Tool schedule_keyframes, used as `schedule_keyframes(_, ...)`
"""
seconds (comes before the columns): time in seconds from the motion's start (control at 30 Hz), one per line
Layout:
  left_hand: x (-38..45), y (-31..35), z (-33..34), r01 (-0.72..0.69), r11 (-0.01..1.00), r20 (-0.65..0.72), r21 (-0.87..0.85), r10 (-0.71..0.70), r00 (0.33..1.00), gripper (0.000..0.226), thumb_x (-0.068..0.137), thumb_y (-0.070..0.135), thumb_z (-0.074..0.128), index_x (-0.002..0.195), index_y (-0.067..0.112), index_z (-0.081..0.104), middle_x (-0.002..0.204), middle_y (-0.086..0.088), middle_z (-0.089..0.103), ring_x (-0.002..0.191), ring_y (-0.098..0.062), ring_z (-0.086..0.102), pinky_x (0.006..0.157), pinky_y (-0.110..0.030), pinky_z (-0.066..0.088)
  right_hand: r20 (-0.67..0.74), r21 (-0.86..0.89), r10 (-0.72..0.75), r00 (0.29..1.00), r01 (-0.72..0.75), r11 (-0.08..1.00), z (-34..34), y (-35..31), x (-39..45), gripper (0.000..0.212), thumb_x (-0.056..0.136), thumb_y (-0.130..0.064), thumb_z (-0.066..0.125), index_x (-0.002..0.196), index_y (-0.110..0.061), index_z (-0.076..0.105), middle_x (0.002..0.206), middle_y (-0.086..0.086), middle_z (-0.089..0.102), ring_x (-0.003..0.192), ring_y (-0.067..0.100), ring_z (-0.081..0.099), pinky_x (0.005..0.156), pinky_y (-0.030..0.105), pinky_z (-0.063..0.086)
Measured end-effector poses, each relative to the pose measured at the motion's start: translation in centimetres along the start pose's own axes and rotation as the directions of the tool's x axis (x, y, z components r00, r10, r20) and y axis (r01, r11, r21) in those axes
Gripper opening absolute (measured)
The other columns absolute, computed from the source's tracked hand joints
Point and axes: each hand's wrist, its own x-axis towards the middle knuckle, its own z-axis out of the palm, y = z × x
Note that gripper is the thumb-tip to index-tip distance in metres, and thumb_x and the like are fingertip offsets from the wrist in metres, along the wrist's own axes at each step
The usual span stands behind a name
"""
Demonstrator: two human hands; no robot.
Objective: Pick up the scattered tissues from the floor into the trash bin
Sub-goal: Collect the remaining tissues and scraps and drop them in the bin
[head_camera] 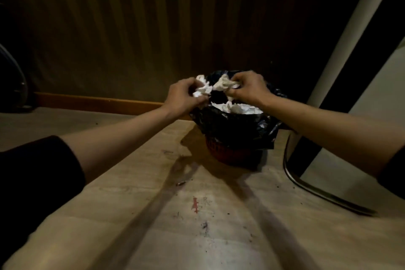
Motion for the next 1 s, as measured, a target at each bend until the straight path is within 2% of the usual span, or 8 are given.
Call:
schedule_keyframes(0.1, 1.5, 3.0, 3.1, -0.002, 0.999, 0.082, -0.032, 0.005, 0.997, 0.058, 0.077, 0.03, 0.083, 0.13, 0.022, 0.061, 0.127, -0.006, 0.064, 0.115, -0.019, 0.063, 0.1, -0.037, 0.053, 0.008, 0.187, 0.277, 0.961, -0.273, 0.944, -1.2, 3.5, 1.3, 0.054, 0.073, -0.028, 0.089, 0.123, -0.013, 0.071, 0.109, 0.005, 0.075, 0.097, 0.019, 0.073, 0.089, 0.04, 0.061)
schedule_keyframes(0.17, 2.0, 4.2, 4.6, 0.021, 0.998, 0.101, -0.057, -0.016, 0.995, 0.067, 0.08, 0.026, 0.08, 0.141, 0.022, 0.052, 0.137, -0.009, 0.057, 0.122, -0.022, 0.06, 0.103, -0.039, 0.051, 0.026, 0.232, 0.352, 0.936, -0.348, 0.908, -1.7, 4.5, 1.5, 0.072, 0.074, -0.029, 0.089, 0.137, -0.012, 0.06, 0.12, -0.001, 0.068, 0.102, 0.017, 0.069, 0.093, 0.041, 0.06)
schedule_keyframes(0.3, 1.8, 4.5, 5.6, 0.034, 0.998, 0.083, -0.045, -0.03, 0.996, 0.059, 0.085, 0.022, 0.075, 0.14, 0.018, 0.053, 0.138, -0.007, 0.059, 0.124, -0.021, 0.058, 0.104, -0.038, 0.05, -0.001, 0.104, 0.359, 0.933, -0.357, 0.928, -2.4, 5.2, 0.8, 0.055, 0.084, -0.023, 0.081, 0.133, -0.01, 0.06, 0.123, 0.008, 0.066, 0.103, 0.023, 0.07, 0.09, 0.042, 0.061)
schedule_keyframes(0.37, 0.7, 3.8, 5.0, 0.012, 0.999, 0.053, 0.032, -0.013, 0.999, 0.046, 0.087, 0.024, 0.072, 0.13, 0.015, 0.061, 0.126, -0.005, 0.068, 0.116, -0.018, 0.064, 0.102, -0.035, 0.052, 0.015, 0.038, 0.28, 0.96, -0.28, 0.959, -2.1, 5.3, -0.6, 0.038, 0.086, -0.022, 0.079, 0.121, -0.012, 0.068, 0.118, 0.009, 0.071, 0.097, 0.021, 0.072, 0.087, 0.04, 0.061)
schedule_keyframes(0.5, -2.7, 0.5, 3.1, -0.044, 0.994, 0.065, 0.104, 0.037, 0.997, 0.019, 0.092, 0.025, 0.064, 0.108, 0.016, 0.07, 0.094, -0.001, 0.074, 0.085, -0.012, 0.071, 0.081, -0.039, 0.06, 0.046, -0.085, -0.021, 0.999, 0.025, 0.996, -0.8, 4.5, -4.7, 0.016, 0.09, -0.03, 0.07, 0.105, -0.024, 0.072, 0.1, -0.003, 0.074, 0.092, 0.014, 0.069, 0.082, 0.034, 0.058)
schedule_keyframes(0.67, -6.9, -5.1, 2.4, 0.059, 0.981, 0.173, 0.185, -0.091, 0.981, 0.022, 0.096, 0.03, 0.059, 0.088, 0.013, 0.07, 0.077, -0.005, 0.073, 0.068, -0.015, 0.071, 0.066, -0.04, 0.061, 0.223, -0.132, -0.306, 0.925, 0.34, 0.931, 2.0, 2.6, -8.7, 0.012, 0.091, -0.029, 0.066, 0.1, -0.022, 0.071, 0.095, -0.002, 0.068, 0.084, 0.014, 0.065, 0.075, 0.034, 0.055)
schedule_keyframes(0.83, -9.6, -8.9, 2.6, 0.12, 0.958, 0.31, 0.259, -0.2, 0.929, 0.034, 0.096, 0.039, 0.058, 0.077, 0.016, 0.074, 0.07, 0.0, 0.073, 0.061, -0.013, 0.07, 0.061, -0.032, 0.06, 0.413, -0.127, -0.337, 0.846, 0.42, 0.899, 6.7, 2.0, -10.9, 0.014, 0.091, -0.029, 0.065, 0.099, -0.019, 0.071, 0.095, 0.0, 0.066, 0.083, 0.018, 0.064, 0.073, 0.038, 0.054)
schedule_keyframes(1.0, -11.0, -12.6, 4.3, 0.075, 0.897, 0.408, 0.436, -0.271, 0.872, 0.011, 0.088, 0.022, 0.067, 0.09, 0.015, 0.075, 0.089, -0.002, 0.076, 0.079, -0.016, 0.07, 0.076, -0.032, 0.059, 0.607, -0.149, -0.224, 0.763, 0.385, 0.911, 12.1, 3.3, -12.5, 0.009, 0.086, -0.028, 0.067, 0.092, -0.022, 0.07, 0.092, -0.002, 0.072, 0.086, 0.019, 0.069, 0.073, 0.037, 0.057)
